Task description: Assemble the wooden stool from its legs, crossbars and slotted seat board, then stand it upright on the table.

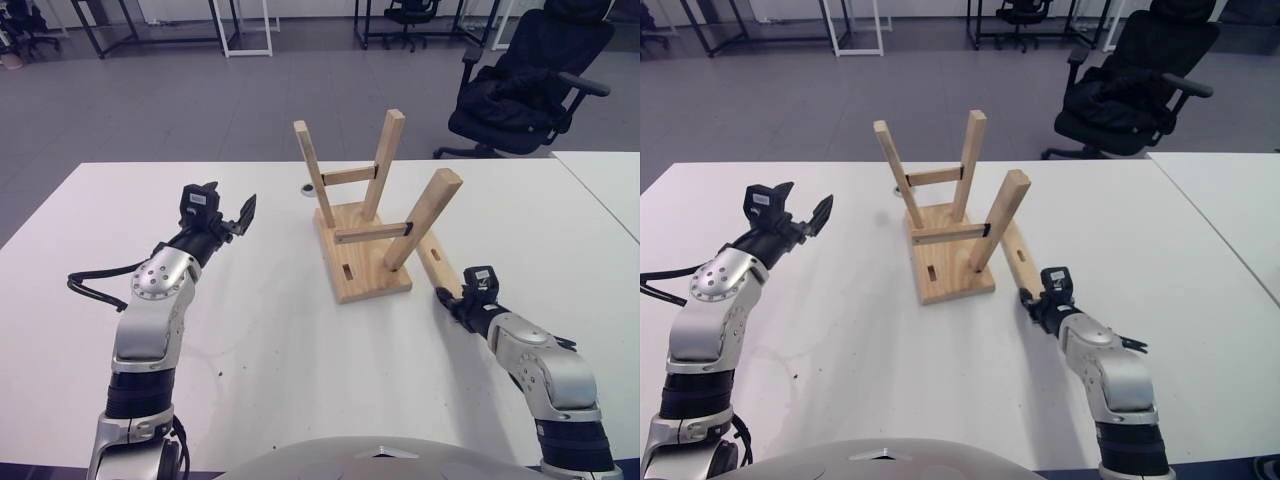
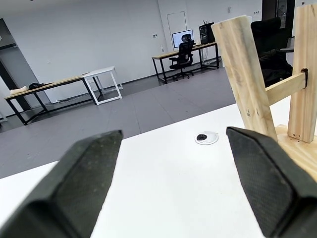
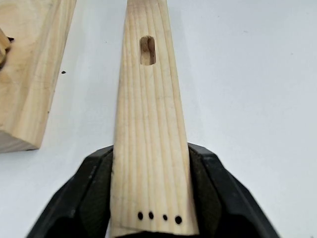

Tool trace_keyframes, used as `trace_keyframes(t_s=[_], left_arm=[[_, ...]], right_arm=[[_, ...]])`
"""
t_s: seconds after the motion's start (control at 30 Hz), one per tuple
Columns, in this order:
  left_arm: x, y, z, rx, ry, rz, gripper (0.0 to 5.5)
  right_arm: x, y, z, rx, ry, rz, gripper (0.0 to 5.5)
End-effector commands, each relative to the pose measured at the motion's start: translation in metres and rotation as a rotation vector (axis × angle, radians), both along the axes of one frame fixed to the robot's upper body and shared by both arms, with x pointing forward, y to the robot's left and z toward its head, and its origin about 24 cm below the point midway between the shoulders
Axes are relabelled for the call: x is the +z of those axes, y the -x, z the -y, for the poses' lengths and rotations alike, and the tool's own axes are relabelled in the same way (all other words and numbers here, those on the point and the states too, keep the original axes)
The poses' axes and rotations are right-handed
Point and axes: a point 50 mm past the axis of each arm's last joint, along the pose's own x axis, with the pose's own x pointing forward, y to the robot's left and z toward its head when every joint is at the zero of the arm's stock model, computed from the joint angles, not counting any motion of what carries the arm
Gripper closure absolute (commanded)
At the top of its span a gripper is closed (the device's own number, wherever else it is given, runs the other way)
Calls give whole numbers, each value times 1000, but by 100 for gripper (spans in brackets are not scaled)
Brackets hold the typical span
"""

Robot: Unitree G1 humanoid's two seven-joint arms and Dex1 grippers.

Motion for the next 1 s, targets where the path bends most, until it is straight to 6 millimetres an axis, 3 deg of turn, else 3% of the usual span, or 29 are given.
trace_keyframes(t_s=[0.03, 0.17, 0.23, 0.3, 0.37, 0.4, 0.47, 0.53, 0.67, 1.0], left_arm=[[4, -4, 4, -4, 5, 12, 165], [26, -9, 13, -47, 108, 70, 165], [70, -18, 42, -254, 421, 146, 165], [105, -23, 71, -491, 654, 155, 165], [116, -24, 79, -576, 720, 133, 165], [131, -23, 89, -671, 771, 135, 165], [153, -16, 104, -822, 847, 135, 165], [163, -12, 108, -882, 879, 131, 165], [180, -5, 104, -929, 960, 166, 183], [166, -5, 90, -878, 960, 157, 347]], right_arm=[[9, -11, 4, -54, -13, 86, 343], [47, -34, 22, -166, 29, 367, 343], [94, -48, 23, -49, 154, 630, 343], [142, -57, 8, 130, 249, 868, 343], [162, -60, 1, 204, 277, 959, 343], [186, -60, -12, 291, 294, 1063, 343], [215, -54, -36, 463, 370, 1206, 343], [221, -48, -50, 570, 414, 1259, 343], [214, -41, -65, 727, 452, 1271, 343], [199, -35, -61, 749, 292, 1212, 343]])
